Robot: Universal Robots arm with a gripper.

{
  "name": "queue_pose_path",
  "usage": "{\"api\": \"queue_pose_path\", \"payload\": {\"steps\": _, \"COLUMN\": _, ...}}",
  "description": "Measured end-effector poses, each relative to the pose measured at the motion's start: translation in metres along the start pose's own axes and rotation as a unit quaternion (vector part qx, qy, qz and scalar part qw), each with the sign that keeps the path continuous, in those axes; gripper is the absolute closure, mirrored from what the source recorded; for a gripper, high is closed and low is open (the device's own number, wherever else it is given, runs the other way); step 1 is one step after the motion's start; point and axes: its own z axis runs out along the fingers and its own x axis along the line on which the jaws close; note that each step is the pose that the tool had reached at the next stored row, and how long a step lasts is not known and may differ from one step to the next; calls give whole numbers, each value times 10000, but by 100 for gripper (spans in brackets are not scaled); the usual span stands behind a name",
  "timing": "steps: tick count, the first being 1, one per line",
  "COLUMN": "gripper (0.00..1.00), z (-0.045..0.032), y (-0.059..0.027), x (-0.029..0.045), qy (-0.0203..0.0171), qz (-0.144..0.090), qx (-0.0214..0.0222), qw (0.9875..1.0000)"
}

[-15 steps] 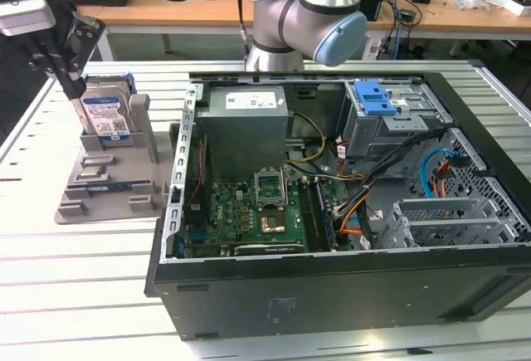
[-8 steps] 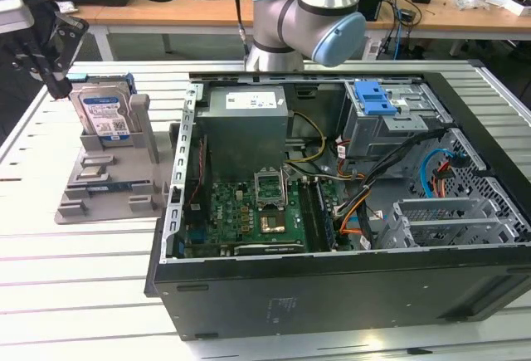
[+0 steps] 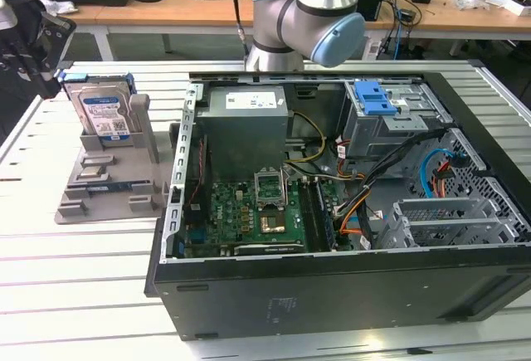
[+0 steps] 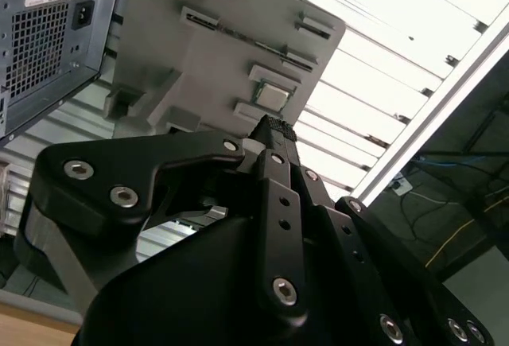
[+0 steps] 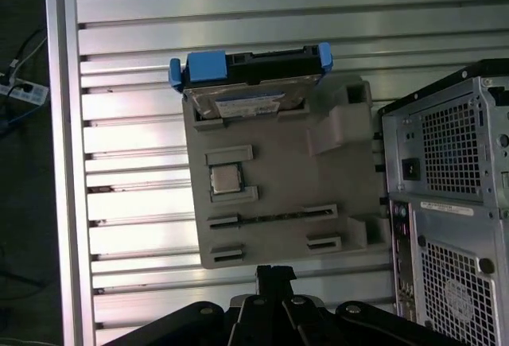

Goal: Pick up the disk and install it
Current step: 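Reach for the disk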

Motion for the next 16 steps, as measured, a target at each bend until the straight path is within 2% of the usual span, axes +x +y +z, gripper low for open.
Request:
{"api": "queue_pose_path", "payload": {"steps": 7, "gripper": 89, "z": -4, "y": -9, "x": 127, "qy": 0, "qz": 1, "qx": 0, "qw": 10000}}
{"api": "queue_pose_path", "payload": {"steps": 10, "gripper": 89, "z": -6, "y": -16, "x": 215, "qy": 0, "qz": 0, "qx": 0, "qw": 10000}}
{"api": "queue_pose_path", "payload": {"steps": 16, "gripper": 89, "z": -9, "y": -23, "x": 312, "qy": 0, "qz": 0, "qx": 0, "qw": 10000}}
